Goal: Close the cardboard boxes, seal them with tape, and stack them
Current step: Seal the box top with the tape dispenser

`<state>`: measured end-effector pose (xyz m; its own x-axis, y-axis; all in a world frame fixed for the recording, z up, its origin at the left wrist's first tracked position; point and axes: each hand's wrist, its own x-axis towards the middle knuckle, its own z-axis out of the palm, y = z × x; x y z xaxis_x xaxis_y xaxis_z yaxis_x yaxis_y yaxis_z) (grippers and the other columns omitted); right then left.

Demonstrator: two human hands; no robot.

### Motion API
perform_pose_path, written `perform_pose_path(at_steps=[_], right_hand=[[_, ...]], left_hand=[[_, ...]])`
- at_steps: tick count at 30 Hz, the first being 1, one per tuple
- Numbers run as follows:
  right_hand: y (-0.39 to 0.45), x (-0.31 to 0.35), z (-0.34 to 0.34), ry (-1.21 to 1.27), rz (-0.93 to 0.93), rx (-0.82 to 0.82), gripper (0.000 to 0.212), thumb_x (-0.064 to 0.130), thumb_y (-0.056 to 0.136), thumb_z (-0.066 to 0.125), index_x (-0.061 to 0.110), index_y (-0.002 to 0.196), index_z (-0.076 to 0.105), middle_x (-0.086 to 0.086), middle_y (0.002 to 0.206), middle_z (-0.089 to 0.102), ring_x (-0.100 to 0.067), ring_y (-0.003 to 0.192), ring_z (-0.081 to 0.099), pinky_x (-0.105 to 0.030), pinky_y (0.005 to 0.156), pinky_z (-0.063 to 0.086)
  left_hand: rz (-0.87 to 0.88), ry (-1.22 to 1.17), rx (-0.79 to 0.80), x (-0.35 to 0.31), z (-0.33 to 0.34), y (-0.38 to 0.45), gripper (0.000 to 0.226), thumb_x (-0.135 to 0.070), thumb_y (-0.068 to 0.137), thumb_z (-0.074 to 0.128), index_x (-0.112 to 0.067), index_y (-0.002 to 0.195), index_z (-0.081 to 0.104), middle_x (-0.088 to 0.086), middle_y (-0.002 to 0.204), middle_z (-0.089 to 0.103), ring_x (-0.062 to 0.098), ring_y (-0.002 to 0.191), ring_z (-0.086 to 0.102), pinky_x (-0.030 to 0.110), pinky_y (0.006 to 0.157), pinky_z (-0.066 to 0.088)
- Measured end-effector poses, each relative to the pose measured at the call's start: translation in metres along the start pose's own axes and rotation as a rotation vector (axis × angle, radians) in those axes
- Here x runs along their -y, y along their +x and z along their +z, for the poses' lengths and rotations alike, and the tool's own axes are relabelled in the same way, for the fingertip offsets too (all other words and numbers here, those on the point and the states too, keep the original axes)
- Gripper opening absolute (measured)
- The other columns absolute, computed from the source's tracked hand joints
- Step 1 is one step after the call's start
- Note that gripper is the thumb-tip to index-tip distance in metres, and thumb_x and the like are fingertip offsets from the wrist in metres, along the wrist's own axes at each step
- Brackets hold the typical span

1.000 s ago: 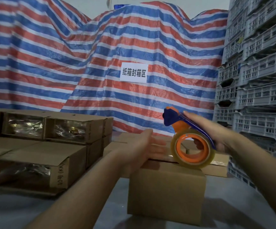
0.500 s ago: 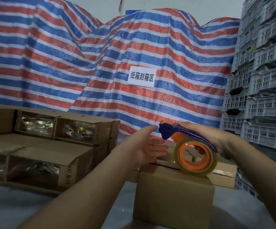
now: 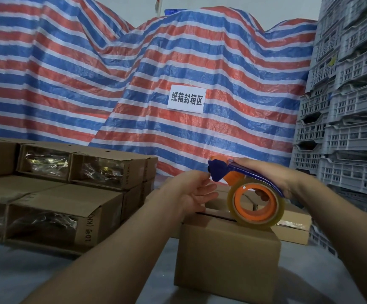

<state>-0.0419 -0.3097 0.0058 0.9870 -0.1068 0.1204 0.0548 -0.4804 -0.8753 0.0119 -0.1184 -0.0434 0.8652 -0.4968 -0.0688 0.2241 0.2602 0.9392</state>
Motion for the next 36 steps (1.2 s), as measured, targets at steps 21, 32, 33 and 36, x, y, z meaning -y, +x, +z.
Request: perform_pose_path(at_steps=[21,32,33,36], right_hand=[[-0.002,0.021,-0.02,-0.242,0.303,0.182,0.065,0.054,0.079,0.066,0.007,0.123,0.054,-0.008,0.071,0.069,-0.015,0.05,0.064,-0.022,0.044,0.05],[0.018,0.032,0.004,-0.578,0.229,0.229,0.038,0.056,0.096,0.052,0.026,0.117,0.059,-0.002,0.081,0.073,-0.012,0.067,0.067,-0.022,0.068,0.055],[0.02,0.032,0.005,-0.568,0.243,0.228,0.042,0.056,0.095,0.053,0.023,0.12,0.058,-0.003,0.082,0.072,-0.012,0.066,0.066,-0.023,0.069,0.055],[0.023,0.033,0.014,-0.56,0.193,0.197,0.036,0.047,0.099,0.055,0.021,0.124,0.06,0.003,0.079,0.075,-0.01,0.068,0.07,-0.019,0.066,0.056]], left_hand=[[0.075,0.038,-0.154,0.02,-0.015,0.0,0.021,0.008,0.096,0.038,-0.004,0.09,0.054,0.006,0.069,0.049,0.013,0.064,0.051,0.034,0.079,0.059],[0.178,0.317,-0.342,0.03,-0.053,0.0,0.018,-0.017,0.1,0.046,-0.005,0.104,0.059,0.013,0.092,0.058,0.019,0.074,0.053,0.027,0.061,0.047],[0.171,0.347,-0.319,0.032,-0.056,-0.002,0.013,-0.013,0.098,0.046,-0.007,0.097,0.057,0.011,0.087,0.057,0.018,0.071,0.052,0.025,0.057,0.044],[0.145,0.382,-0.264,0.036,-0.063,-0.004,0.012,-0.002,0.091,0.045,-0.01,0.089,0.054,0.008,0.078,0.053,0.016,0.064,0.049,0.022,0.048,0.042]])
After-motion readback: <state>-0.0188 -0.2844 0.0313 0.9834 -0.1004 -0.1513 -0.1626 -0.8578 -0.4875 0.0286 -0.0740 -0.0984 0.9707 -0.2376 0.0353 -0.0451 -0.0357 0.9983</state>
